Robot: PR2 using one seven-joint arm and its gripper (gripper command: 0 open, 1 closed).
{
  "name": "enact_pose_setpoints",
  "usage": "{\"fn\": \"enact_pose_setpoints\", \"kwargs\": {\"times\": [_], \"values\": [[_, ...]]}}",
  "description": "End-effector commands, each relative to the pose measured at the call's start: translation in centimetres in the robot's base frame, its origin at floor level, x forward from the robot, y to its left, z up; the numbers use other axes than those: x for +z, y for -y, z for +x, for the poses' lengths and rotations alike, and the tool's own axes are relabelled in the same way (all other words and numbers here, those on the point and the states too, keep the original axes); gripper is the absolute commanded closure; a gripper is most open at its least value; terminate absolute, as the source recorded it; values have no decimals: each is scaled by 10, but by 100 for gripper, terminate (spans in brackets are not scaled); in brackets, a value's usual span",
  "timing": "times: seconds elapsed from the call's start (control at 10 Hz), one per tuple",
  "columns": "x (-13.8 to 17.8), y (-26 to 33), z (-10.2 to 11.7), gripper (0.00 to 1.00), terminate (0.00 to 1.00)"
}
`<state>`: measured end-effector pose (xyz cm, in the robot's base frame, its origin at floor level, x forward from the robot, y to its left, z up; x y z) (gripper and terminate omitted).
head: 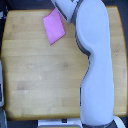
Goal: Folding a cloth
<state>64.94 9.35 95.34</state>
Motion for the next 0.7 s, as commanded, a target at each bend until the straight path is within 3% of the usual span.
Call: {"fn": "enact_pose_setpoints", "kwargs": {"times": [0.0,0.4,0.6], "values": [[17,42,-35,0,0],[33,150,-73,0,0],[36,211,-69,0,0]]}}
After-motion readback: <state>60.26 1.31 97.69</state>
